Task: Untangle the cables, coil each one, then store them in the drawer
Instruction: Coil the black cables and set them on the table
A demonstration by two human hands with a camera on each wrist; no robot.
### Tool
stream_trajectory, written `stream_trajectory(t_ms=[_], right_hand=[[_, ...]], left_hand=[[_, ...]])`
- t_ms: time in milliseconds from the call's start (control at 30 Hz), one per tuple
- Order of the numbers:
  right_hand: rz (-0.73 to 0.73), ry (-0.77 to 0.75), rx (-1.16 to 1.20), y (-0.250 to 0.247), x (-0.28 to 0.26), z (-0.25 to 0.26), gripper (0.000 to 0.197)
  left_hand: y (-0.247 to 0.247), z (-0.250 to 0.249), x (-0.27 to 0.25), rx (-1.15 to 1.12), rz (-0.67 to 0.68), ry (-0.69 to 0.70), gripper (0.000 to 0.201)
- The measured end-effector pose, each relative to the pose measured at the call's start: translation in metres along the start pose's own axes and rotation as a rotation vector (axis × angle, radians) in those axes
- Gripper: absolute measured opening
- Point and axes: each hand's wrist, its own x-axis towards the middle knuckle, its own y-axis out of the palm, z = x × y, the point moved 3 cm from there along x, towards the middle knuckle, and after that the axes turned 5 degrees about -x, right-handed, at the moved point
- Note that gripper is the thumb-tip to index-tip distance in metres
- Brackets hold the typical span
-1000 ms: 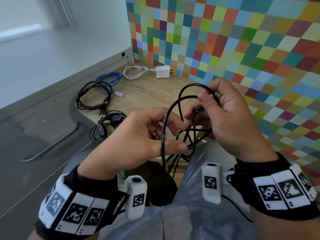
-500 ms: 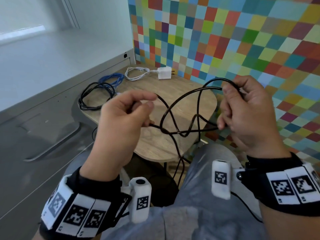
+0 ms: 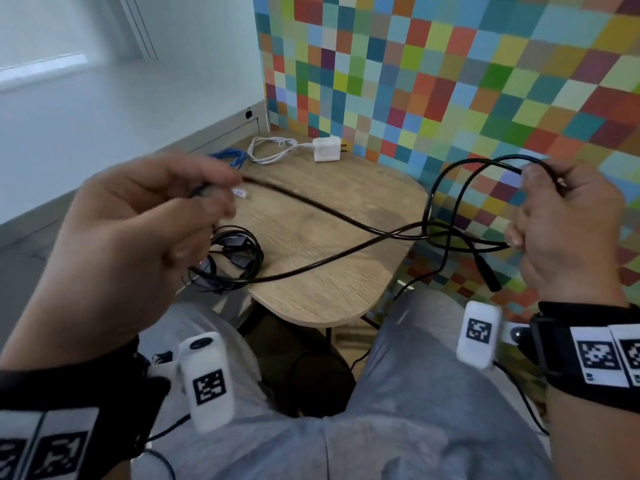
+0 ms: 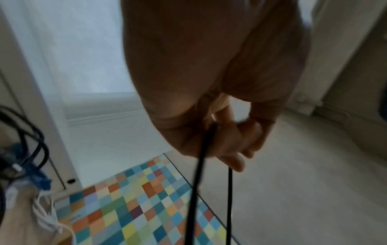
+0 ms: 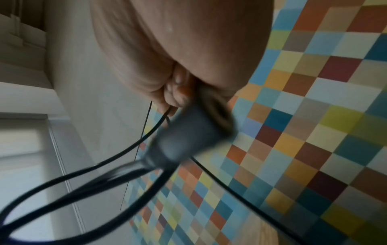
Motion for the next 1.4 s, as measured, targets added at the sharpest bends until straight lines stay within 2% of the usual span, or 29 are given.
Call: stream_trajectory(t_ms=[67,133,200,267,333,433,500,733,867,967,1100,1167,1267,1400], right_hand=[[0.007,0.004,-0.011,0.004,-0.002,0.000,0.021],[0.058,-0.008,-0.025,0.009,-0.007,0.003,0.021],[0.163,-0.068,-0.073,0.019,-0.014,0.006,0.017],[0.289,-0.118,-0.109,0.033,-0.025,0.010,0.008],[0.370,-0.153,-0.128,0.044,-0.034,0.012,0.010],[0.438,-0.194,-0.116,0.053,-0.043,0.020,0.007],[0.460,-0.192,-0.083,0.053,-0.044,0.024,0.009],[0.460,-0.166,0.014,0.047,-0.041,0.031,0.006],[0.438,-0.174,0.013,0.044,-0.040,0.029,0.006],[0.396,-0.195,-0.015,0.038,-0.036,0.028,0.009],[0.246,-0.211,-0.123,0.018,-0.021,0.020,0.010],[0.182,-0.187,-0.146,0.010,-0.016,0.016,0.012],[0.101,-0.166,-0.180,0.004,-0.013,0.015,0.018],[0.065,-0.122,-0.131,0.006,-0.014,0.014,0.022]], left_hand=[[-0.002,-0.003,-0.001,-0.083,0.115,0.061,0.034],[0.002,-0.003,0.000,-0.052,0.114,0.082,0.034],[0.012,0.002,0.000,0.129,0.012,0.067,0.037],[0.028,0.010,-0.002,0.298,-0.010,-0.004,0.040],[0.041,0.026,-0.002,0.421,0.023,-0.097,0.035],[0.054,0.053,-0.002,0.741,0.143,-0.190,0.029],[0.061,0.064,-0.003,0.886,0.194,-0.214,0.031],[0.074,0.080,-0.006,1.179,0.316,-0.201,0.035],[0.080,0.083,-0.009,1.279,0.334,-0.199,0.024],[0.076,0.082,-0.007,1.179,0.296,-0.203,0.018],[0.046,0.060,0.003,0.842,0.068,-0.241,0.015],[0.033,0.043,0.004,0.640,0.046,-0.212,0.012],[0.023,0.022,-0.002,0.461,0.197,-0.169,0.009],[0.017,0.013,-0.012,0.438,0.529,-0.238,0.029]])
